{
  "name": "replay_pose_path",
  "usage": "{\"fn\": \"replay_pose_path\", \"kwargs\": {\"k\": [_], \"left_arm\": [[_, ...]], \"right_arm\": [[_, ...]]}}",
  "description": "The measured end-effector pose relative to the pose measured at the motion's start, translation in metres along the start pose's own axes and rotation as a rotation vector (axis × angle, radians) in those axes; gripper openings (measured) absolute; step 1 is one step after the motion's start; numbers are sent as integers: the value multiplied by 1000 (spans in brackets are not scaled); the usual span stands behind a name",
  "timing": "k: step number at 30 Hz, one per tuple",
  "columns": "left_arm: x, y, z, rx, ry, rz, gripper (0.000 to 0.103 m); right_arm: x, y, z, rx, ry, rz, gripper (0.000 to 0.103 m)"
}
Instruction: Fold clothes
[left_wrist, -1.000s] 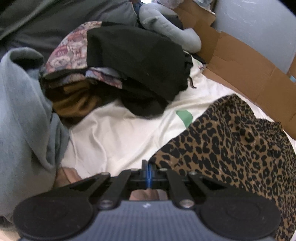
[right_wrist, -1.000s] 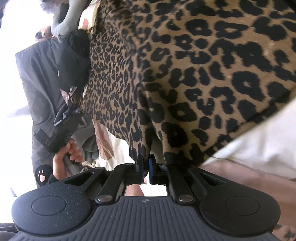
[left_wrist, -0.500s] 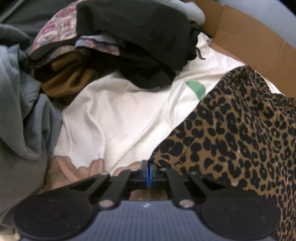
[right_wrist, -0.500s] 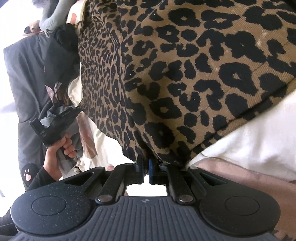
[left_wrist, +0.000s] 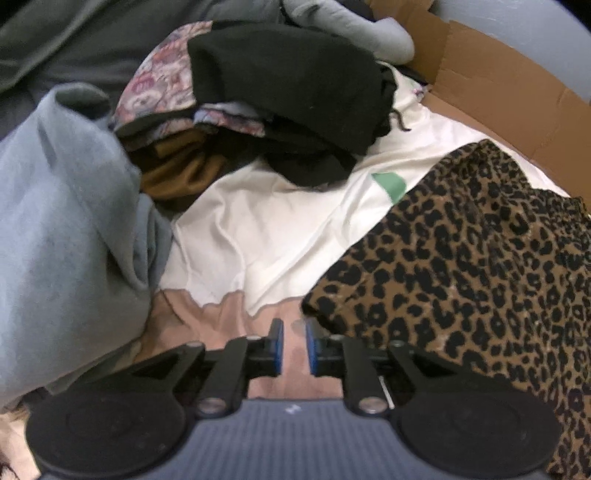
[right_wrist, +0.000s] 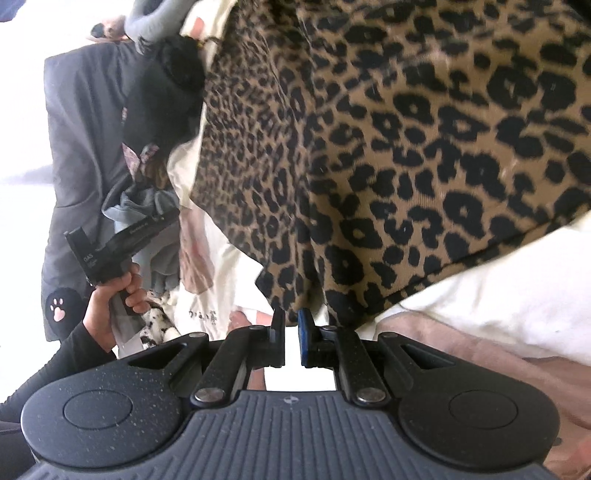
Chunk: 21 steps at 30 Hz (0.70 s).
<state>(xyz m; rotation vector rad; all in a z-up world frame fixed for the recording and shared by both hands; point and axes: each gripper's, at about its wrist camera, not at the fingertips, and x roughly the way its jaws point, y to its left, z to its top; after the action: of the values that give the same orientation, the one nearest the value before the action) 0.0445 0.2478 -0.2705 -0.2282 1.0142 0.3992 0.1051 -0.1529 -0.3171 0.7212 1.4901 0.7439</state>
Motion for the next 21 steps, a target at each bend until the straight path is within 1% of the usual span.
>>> {"fn": "replay_pose_path", "kwargs": {"k": [1,3,5,7,11,12,15,17,18,21], "left_arm": [[-2,-6,3,5,-7,-8,18],[-4,-20,9,13,-22,-28,26],[-4,-35,15,21,-36,-55,31],[-2,-55,21,50,-44,-77,32],[5,-89,22,85,-30,-126,34],[7,-96,20,92,-25,-135,36],[10,-117,13,129,-16,-160,40],[11,-129,7,173,-15,-179,42],[11,-133,4,187,-14,-185,44],[15,-141,-3,205,1,-192,45]], "right_arm": [[-4,1,0,-5,-11,5,6],[-11,6,1,-29,-50,1,6],[-19,9,2,-59,-91,-2,6],[-26,13,5,-82,-131,-2,6],[-39,15,13,-115,-212,-50,6],[-42,14,15,-119,-231,-61,6],[-49,8,21,-127,-290,-112,8],[-51,5,25,-137,-325,-157,14],[-52,5,27,-144,-338,-172,14],[-54,5,33,-165,-374,-217,22]]}}
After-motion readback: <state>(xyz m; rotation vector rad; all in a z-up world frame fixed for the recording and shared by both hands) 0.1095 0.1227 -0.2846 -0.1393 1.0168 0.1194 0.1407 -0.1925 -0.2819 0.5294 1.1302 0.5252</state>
